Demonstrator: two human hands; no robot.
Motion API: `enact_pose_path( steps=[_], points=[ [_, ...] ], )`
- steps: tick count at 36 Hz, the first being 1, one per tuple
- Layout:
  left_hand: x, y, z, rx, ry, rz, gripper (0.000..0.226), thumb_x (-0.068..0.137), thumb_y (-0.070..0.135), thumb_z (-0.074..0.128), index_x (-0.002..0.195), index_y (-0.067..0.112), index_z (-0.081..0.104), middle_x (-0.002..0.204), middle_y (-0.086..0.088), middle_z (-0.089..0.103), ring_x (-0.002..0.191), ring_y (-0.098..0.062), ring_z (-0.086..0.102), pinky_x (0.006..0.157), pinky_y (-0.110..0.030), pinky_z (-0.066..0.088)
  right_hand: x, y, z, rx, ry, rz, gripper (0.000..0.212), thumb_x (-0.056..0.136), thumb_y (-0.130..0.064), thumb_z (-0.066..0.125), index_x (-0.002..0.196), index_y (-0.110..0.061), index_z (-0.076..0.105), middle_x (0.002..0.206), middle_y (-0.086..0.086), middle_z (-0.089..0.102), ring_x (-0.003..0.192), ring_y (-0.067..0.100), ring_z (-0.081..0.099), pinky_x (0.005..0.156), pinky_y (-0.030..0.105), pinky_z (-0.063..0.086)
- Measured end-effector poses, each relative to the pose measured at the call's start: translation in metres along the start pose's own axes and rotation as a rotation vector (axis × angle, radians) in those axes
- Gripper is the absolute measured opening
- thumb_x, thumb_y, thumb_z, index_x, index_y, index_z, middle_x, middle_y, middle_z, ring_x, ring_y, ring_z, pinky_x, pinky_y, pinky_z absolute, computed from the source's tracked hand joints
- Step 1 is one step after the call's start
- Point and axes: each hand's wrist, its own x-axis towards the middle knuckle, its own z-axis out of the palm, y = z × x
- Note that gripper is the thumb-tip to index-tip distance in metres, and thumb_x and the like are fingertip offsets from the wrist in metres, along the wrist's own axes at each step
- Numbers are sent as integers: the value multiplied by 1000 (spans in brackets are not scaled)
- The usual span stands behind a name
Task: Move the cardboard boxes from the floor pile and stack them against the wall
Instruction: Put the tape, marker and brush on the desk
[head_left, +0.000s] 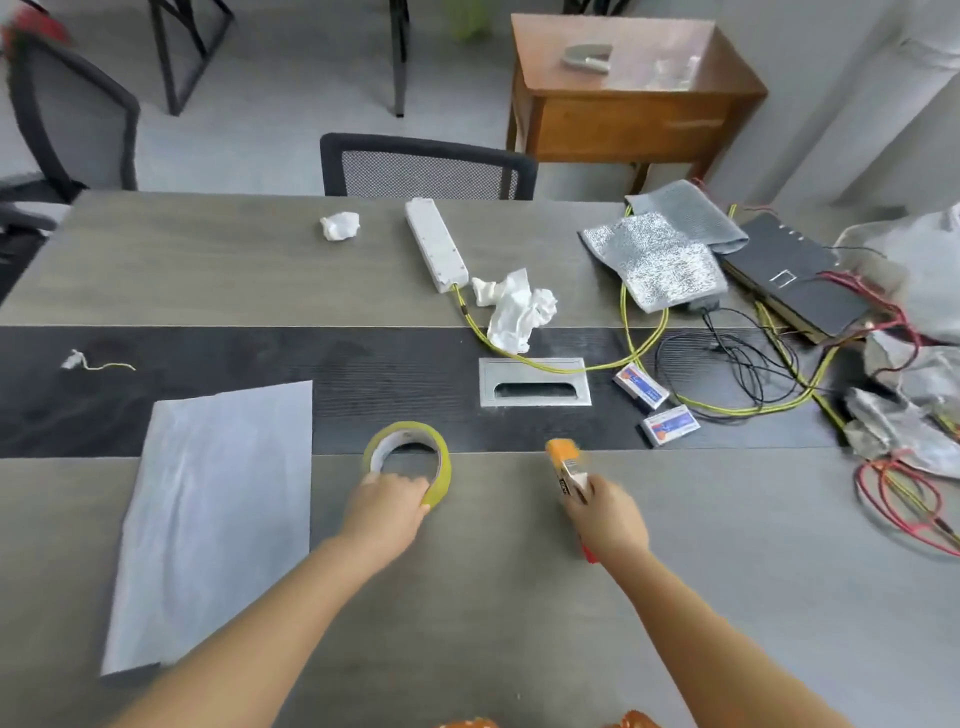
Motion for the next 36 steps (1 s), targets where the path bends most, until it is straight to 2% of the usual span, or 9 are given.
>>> enact_pose_path(
  steps=[6, 8, 10, 14, 19, 22, 26, 31, 36],
  points=[
    [15, 3, 9, 95, -30, 28, 23, 100, 28, 41, 114, 13, 53, 113, -3, 63, 108, -24, 57, 89, -30, 36, 13, -3, 9, -56, 9, -12, 25, 96, -31, 49, 107, -8, 48, 115, 7, 49, 93, 31, 56, 64, 31, 33],
    [13, 2, 10, 72, 105, 70, 35, 84, 30, 68, 111, 13, 55, 100, -2, 66, 94, -24, 63, 84, -31, 45, 13, -2, 10, -45, 15, -8, 27, 96, -33, 50, 107, -8, 48, 116, 7, 49, 87, 29, 53, 64, 31, 33],
    [8, 0, 18, -4, 253, 113, 72, 53, 28, 90, 113, 11, 54, 93, -4, 67, 83, -25, 65, 74, -35, 54, 13, -1, 8, -26, 18, -6, 30, 95, -38, 51, 101, -9, 46, 114, 5, 47, 81, 25, 47, 65, 32, 34],
    [-8, 14, 42, -49, 495, 325, 66, 70, 23, 72, 128, 13, 44, 120, -11, 57, 109, -26, 46, 99, -43, 34, 13, 4, -4, 87, 99, 28, 30, 96, -38, 45, 84, -11, 41, 101, 3, 43, 74, 25, 45, 64, 33, 34],
    [-27, 20, 83, -7, 286, 437, 48, 84, 32, 39, 129, 15, 45, 123, -9, 64, 121, -21, 43, 112, -40, 19, 20, 25, -20, 95, 172, 30, 31, 96, -27, 46, 69, -20, 32, 97, 4, 45, 70, 23, 45, 57, 32, 30],
    [-31, 16, 95, -42, 252, 414, 40, 93, 32, 32, 127, 15, 44, 128, -9, 62, 125, -20, 41, 114, -39, 11, 26, 35, -23, 89, 151, 37, 15, 95, -21, 48, 82, -16, 43, 100, 2, 44, 78, 24, 46, 59, 31, 32],
    [-31, 17, 96, -107, 220, 395, 46, 86, 32, 38, 128, 16, 44, 132, -8, 60, 127, -19, 40, 113, -39, 13, 26, 40, -20, 113, 131, 37, 27, 93, -20, 51, 117, -9, 56, 116, 7, 49, 105, 28, 49, 81, 39, 46],
    [-31, 19, 93, -140, 157, 365, 46, 85, 32, 39, 128, 17, 45, 132, -8, 59, 128, -19, 40, 112, -40, 14, 21, 45, -21, -73, 136, -25, 36, 95, -24, 53, 128, -10, 53, 128, 10, 48, 118, 29, 41, 93, 35, 38],
    [-31, 19, 80, -179, 87, 390, 44, 83, 36, 40, 115, 21, 66, 125, -1, 63, 120, -15, 52, 110, -33, 24, 8, 53, -42, 25, 144, -96, 42, 94, -27, 58, 133, -12, 52, 132, 8, 48, 124, 25, 43, 97, 34, 38]
  ],
)
